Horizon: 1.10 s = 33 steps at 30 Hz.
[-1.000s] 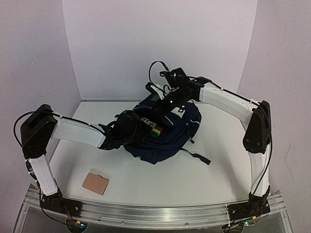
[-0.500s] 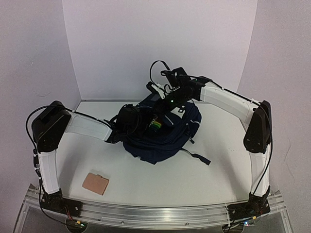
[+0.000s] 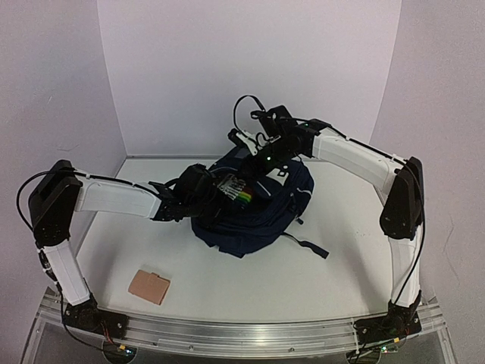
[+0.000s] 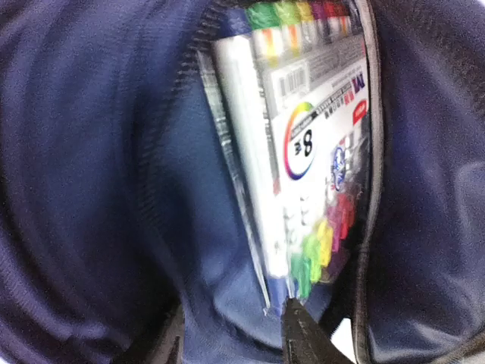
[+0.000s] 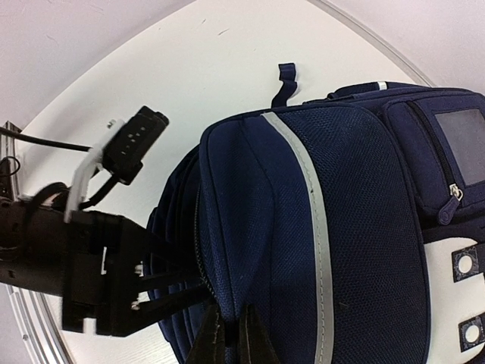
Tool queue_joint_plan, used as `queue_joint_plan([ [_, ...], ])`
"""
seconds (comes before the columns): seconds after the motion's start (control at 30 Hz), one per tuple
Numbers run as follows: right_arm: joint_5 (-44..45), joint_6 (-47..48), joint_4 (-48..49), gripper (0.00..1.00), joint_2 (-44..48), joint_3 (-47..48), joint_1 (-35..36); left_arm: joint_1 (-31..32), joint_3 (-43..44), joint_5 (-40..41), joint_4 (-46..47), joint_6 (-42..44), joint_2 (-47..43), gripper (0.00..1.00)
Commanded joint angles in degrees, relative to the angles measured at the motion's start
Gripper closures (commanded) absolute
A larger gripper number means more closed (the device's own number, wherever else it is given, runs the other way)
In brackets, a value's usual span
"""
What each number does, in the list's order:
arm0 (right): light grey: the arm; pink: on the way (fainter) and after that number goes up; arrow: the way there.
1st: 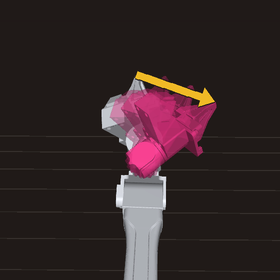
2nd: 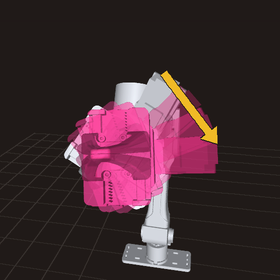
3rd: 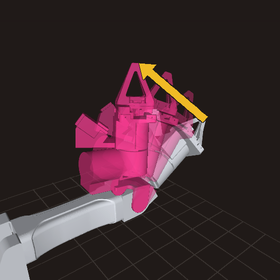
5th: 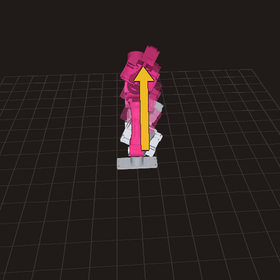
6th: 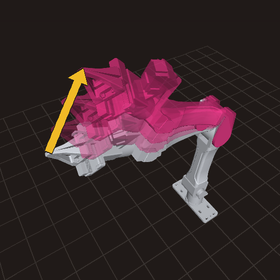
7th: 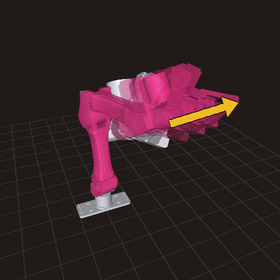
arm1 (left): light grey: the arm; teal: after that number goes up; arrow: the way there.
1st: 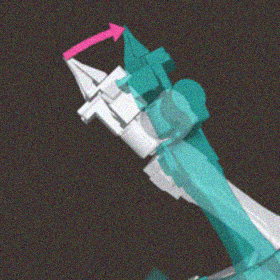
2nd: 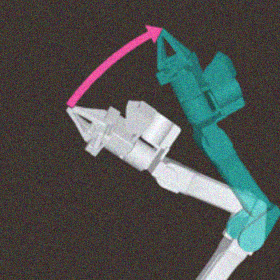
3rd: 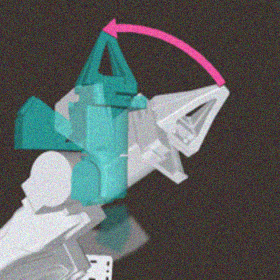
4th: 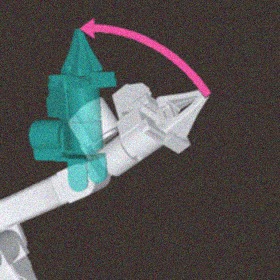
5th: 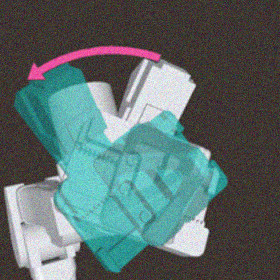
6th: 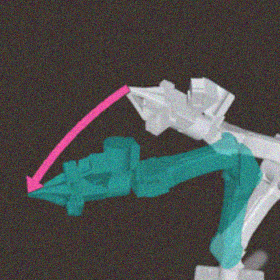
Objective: Pack the student bag
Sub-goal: Place the stationery in the student bag, then zip the student bag at the center of the board.
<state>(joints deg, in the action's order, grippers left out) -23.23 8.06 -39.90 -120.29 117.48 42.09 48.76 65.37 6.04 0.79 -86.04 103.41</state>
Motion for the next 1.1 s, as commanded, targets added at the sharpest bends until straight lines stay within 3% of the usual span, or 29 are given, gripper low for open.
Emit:
queue_joint_plan([
  [0.0, -4.85, 0.14, 3.17, 1.00, 7.73, -1.77, 0.45, -1.29, 6.37, -0.85, 3.17, 4.82, 5.59, 0.66],
  [0.17, -5.44, 1.43, 2.25, 1.00, 10.83, -6.88, -0.08, -2.32, 13.48, -4.39, 7.45, 8.64, 12.10, 0.81],
  [0.3, -5.44, 2.52, 1.57, 1.00, 12.79, -10.27, -1.02, -2.18, 14.66, -8.20, 9.39, 12.98, 11.95, 0.83],
  [0.37, -5.26, 3.48, 1.17, 1.00, 13.84, -12.29, -2.07, -2.09, 11.98, -9.65, 8.56, 14.15, 8.54, 0.73],
  [0.5, -4.72, 7.54, -0.07, 1.00, 15.83, -17.07, -5.57, -1.18, 3.70, -10.30, 4.10, 17.95, -1.79, 0.41],
  [0.6, -4.78, 12.37, -1.82, 1.00, 16.31, -20.20, -8.58, -0.77, -1.34, -9.67, -2.83, 21.31, -10.51, 0.30],
  [0.77, -6.45, 19.36, -5.42, 0.97, 16.33, -24.37, -9.37, -1.80, -5.74, -1.60, -11.91, 27.01, -20.63, 0.02],
  [0.87, -8.85, 21.66, -8.15, 0.83, 15.31, -26.82, -9.33, -4.33, -4.74, -3.08, -13.54, 31.69, -21.24, 0.00],
  [1.07, -8.68, 26.86, -15.99, 0.55, 11.81, -25.23, -9.27, -8.15, 4.70, -10.31, -19.44, 40.04, -12.69, 0.01],
])
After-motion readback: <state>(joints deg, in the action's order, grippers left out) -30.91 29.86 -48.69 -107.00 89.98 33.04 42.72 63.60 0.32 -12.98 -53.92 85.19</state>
